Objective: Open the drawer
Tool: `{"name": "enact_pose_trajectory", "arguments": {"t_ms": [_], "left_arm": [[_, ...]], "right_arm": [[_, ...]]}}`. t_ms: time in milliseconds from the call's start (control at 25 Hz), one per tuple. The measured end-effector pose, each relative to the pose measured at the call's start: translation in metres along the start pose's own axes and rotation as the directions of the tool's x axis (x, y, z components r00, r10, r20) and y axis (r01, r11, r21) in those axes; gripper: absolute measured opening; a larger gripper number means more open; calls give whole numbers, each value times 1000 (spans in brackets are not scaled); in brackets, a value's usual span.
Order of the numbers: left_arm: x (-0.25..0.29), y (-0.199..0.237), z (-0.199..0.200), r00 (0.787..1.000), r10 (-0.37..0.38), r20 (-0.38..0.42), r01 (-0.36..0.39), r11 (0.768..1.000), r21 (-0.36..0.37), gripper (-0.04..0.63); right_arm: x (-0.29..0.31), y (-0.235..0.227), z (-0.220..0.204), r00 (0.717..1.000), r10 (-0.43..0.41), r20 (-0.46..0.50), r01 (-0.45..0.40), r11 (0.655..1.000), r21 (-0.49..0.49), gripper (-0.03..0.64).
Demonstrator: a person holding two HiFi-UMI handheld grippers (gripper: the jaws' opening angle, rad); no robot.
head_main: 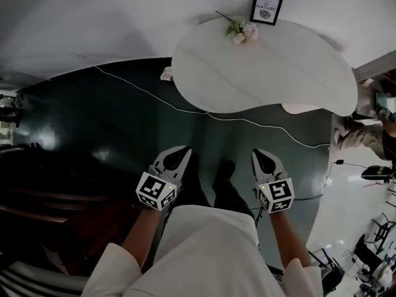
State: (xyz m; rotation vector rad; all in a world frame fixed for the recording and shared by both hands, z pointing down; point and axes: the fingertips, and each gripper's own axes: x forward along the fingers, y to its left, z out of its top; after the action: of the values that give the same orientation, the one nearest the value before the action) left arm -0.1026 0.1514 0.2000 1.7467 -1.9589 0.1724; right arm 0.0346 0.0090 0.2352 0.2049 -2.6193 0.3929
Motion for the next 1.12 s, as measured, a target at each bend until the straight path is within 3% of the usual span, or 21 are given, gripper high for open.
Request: {"name": "enact_pose_trajectory", "arguments": {"t_ms": [320,800,1120], "left_arm": [[21,17,-43,998,-14,-60,16,1000,18,6],[60,34,-107,989,-62,-134,69,997,41,6],[87,44,-148,977,-88,-193,101,993,63,6]], "right_arm": [[43,-1,-39,1000,2,-22,-2,1000,22,3],[95,-7,-111,997,-77,-21,79,985,151,5],[136,2,-150,997,-73,-12,73,976,203,25]]}}
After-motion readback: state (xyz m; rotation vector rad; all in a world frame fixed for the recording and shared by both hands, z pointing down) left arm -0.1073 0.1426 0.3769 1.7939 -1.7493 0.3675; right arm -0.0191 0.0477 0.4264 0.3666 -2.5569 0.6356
